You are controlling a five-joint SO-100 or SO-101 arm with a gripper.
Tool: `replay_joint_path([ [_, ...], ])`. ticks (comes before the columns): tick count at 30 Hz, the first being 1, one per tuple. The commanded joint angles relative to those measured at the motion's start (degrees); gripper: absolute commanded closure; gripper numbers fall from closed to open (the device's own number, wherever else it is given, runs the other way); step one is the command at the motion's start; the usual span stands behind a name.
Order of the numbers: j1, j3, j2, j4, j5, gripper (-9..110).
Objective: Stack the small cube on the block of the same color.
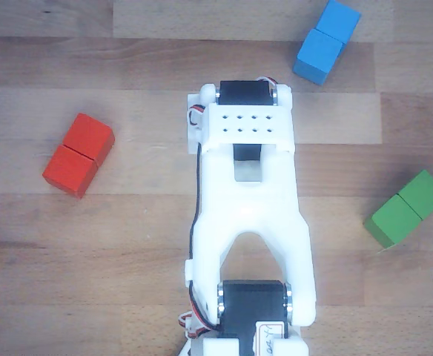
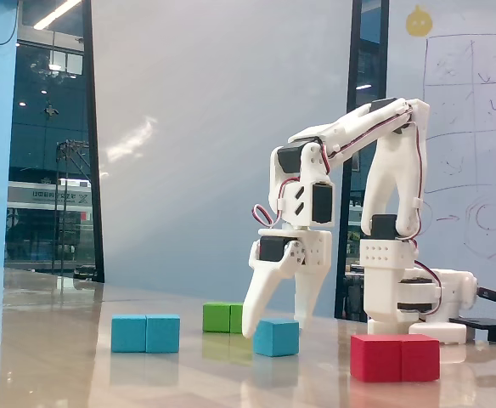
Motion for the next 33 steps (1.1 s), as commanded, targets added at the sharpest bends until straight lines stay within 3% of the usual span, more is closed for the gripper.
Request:
replay_joint_path([
  [1, 0.26, -0.88, 0.35, -2.02, 0.44, 77],
  [6, 0.26, -0.7, 0.35, -5.01, 0.44, 86],
  [33, 0.35, -2.11, 2.9, -2.99, -0.35, 85],
])
